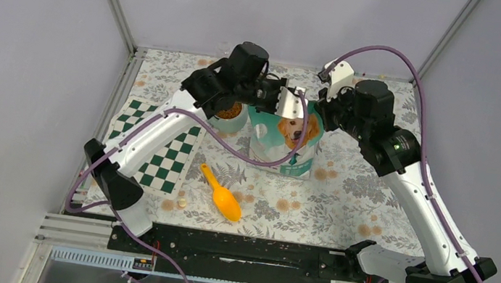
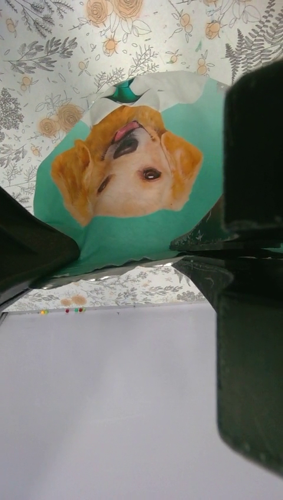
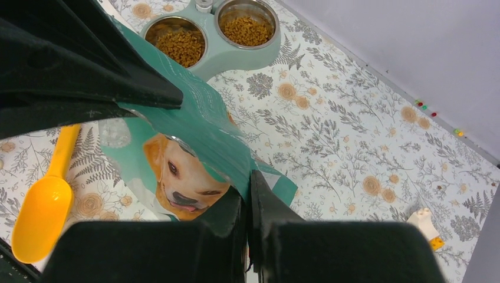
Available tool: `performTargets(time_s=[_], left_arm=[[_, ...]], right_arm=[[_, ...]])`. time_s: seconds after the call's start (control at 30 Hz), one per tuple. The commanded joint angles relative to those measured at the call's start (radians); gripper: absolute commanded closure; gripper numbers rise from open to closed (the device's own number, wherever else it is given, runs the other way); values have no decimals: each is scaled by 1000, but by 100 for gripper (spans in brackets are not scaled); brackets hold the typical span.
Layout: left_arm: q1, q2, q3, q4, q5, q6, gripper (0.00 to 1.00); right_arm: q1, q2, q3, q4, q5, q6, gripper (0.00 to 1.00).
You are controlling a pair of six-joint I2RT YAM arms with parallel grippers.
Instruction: Serve the pet food
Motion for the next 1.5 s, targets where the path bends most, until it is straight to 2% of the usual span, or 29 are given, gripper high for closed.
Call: performTargets(time_s=[0.0, 0.37, 0.63, 0.93, 1.1, 1.2, 1.3, 1.33, 1.37, 1.47], left_arm=[[222, -169, -26, -353, -309, 37, 100], [302, -209, -68, -354, -305, 36, 100], [318, -217, -62, -351, -294, 47, 100], [360, -261, -67, -324, -189, 53, 100], [366, -270, -74, -311, -127, 48, 100], [355, -270, -73, -247, 18, 14, 100], [320, -275, -100, -106, 153, -67, 100], [307, -281, -119, -61, 162, -84, 97], [295, -285, -138, -4, 150, -100, 93], [283, -301, -173, 84, 110, -148, 64]], right_arm=[[-98, -112, 75, 187, 465, -96, 100], [-105, -146, 44, 233, 472, -139, 100], [-104, -161, 37, 234, 435, -142, 100], [-105, -170, 32, 232, 404, -152, 100], [-104, -167, 40, 169, 194, -191, 100], [-105, -165, 48, 97, -35, -220, 100], [-104, -146, 69, 50, -229, -205, 100], [-104, -133, 82, 38, -273, -191, 96], [-104, -121, 98, 23, -311, -176, 88], [-105, -81, 166, -41, -399, -156, 69]])
